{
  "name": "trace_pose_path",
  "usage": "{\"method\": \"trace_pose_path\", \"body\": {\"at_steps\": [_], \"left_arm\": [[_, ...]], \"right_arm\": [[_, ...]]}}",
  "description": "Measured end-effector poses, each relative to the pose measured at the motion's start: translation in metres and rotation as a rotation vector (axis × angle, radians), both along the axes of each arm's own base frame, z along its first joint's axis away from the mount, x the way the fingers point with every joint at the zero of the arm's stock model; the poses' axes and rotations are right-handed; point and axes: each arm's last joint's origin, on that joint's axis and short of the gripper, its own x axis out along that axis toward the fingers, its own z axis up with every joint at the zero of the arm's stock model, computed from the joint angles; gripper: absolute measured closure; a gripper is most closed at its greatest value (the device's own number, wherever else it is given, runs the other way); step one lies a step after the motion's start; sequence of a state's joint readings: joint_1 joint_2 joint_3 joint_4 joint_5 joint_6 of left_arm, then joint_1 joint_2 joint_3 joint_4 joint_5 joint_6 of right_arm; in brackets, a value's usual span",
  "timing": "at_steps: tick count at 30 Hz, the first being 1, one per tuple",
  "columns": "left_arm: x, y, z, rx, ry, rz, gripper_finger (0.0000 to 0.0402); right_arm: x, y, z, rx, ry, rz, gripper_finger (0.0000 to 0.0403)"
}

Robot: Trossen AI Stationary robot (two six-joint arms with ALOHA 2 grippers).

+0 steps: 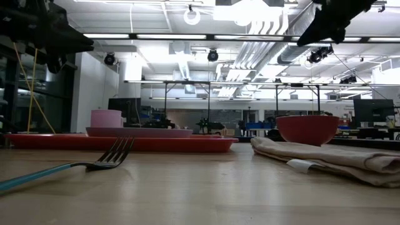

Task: Set up tray
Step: Put the pink bowl on the purple plate

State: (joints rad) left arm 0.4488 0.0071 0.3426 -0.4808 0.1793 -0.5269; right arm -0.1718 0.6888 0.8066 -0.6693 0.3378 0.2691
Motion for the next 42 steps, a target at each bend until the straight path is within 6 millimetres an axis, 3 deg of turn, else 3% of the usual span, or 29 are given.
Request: {"method": "trace_pose_path", "body": {"at_steps": [12,27,37,42], "left_arm": [[0.000,0.002,0.000,0.069,0.012,0.053,0.0307],[0.012,0.008,-0.028,0.084,0.055,0.062,0.0307],[0.021,0.012,-0.048,0.083,0.045,0.036,0.0307],[0.021,0.011,-0.048,0.079,0.044,0.010,0.0307]], "right_arm": [[0.012,-0.022,-0.012,0.089,0.074,-0.018,0.0402],[0.010,-0.028,-0.013,0.167,0.064,0.021,0.0402],[0.028,-0.037,-0.036,0.265,0.227,0.007,0.0402],[0.037,-0.039,-0.051,0.324,0.338,0.043,0.0402]]}}
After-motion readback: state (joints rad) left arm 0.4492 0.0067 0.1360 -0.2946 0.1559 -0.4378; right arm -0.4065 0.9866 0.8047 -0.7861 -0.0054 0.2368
